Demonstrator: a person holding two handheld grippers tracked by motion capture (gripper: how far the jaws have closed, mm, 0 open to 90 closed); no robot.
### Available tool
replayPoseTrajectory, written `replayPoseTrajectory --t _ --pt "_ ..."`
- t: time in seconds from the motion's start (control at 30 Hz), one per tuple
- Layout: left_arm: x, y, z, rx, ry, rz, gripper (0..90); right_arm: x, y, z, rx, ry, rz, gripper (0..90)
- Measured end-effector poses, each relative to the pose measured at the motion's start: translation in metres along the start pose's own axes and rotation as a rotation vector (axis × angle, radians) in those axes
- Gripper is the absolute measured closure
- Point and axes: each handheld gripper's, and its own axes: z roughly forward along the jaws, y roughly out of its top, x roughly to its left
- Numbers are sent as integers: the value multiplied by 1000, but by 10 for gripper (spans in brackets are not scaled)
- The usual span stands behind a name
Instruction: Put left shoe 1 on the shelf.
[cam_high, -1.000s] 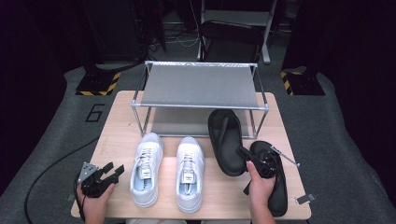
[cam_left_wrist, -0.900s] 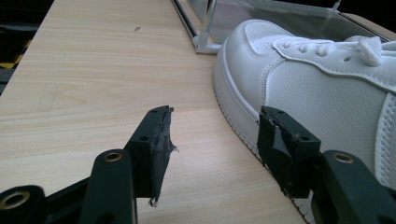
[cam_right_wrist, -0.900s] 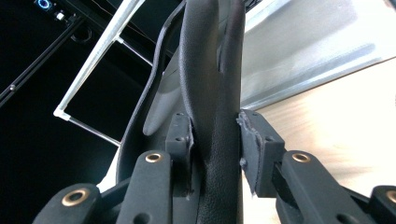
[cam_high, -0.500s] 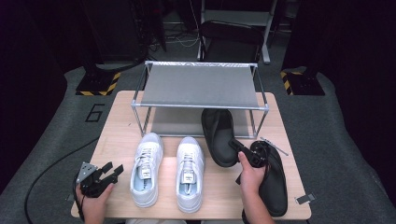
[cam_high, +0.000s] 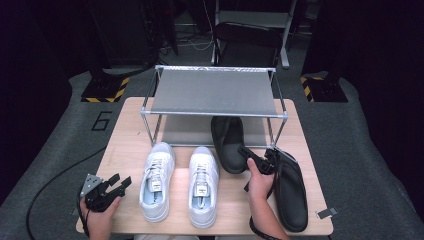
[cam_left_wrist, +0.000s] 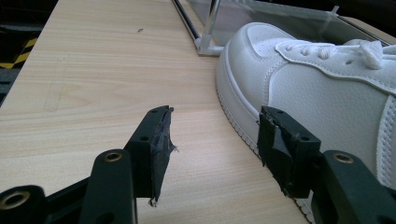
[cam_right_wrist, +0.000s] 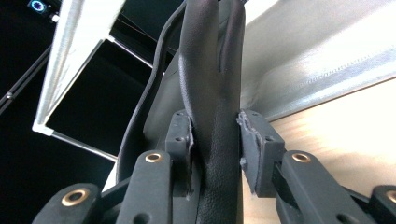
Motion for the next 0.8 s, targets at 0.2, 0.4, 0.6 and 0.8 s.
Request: replayPoseTrajectory --t 0.2,0.4,0.6,0.8 --pt "2 -1 -2 7 0 -2 445 -4 0 13 -2 -3 9 661" --pt "2 -2 -5 -6 4 -2 445 -7 2 26 0 -18 22 662" --pt "4 -4 -8 -9 15 -12 445 -13 3 48 2 -42 32 662" --pt "7 -5 -9 -6 20 -34 445 -12 6 69 4 -34 46 662"
